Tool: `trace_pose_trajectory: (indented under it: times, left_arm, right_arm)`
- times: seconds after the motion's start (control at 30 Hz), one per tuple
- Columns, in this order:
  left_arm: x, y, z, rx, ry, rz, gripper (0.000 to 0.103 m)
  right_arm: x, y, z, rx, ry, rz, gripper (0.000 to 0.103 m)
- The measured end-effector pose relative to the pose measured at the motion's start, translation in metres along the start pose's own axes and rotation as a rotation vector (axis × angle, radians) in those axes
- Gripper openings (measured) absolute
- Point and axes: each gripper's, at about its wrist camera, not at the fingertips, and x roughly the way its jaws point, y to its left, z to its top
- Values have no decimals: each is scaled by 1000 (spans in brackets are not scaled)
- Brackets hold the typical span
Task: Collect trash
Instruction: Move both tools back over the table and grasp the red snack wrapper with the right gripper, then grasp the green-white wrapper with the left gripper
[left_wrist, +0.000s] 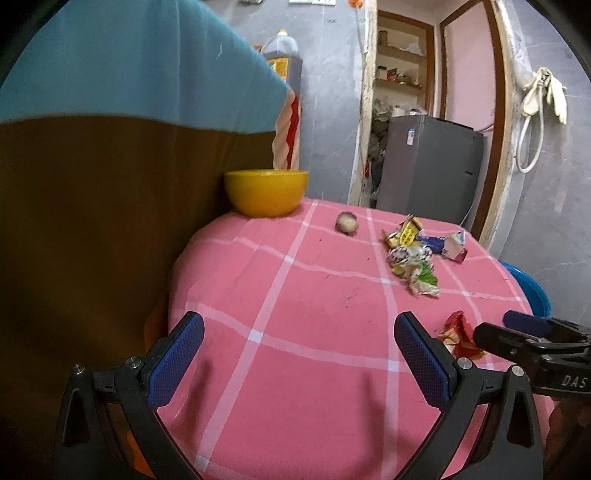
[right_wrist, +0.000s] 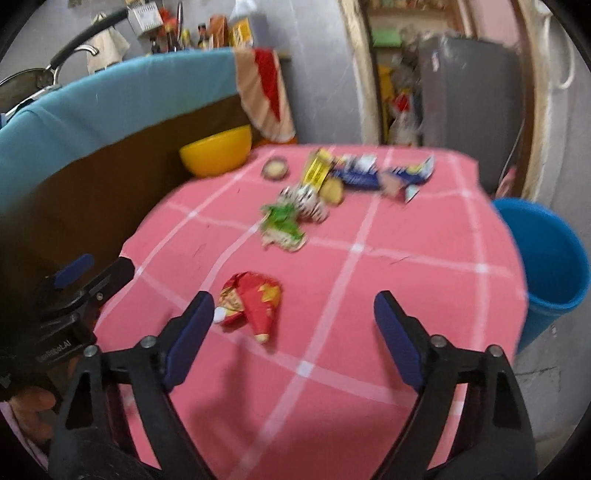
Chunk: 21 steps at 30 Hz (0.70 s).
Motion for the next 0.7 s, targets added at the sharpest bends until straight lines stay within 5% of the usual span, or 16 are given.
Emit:
trace_pose_trajectory:
  times: [0.23,0.37,0.43,0.7]
  left_arm:
    - [9,7,1,-38,51,-7,101]
    - [12,5,3,-38,73,-26,101]
    - [16,3,5,-40,86,-45,101]
    - [32,-13,14,-31,144,-143,100]
  right_arm:
    - [21,1,1,22,96,81,68]
    - [22,-1,0,28,110,133,35]
    - [21,-3,-2,36,112,155,27]
    - [4,-18,0,52,35,129,24]
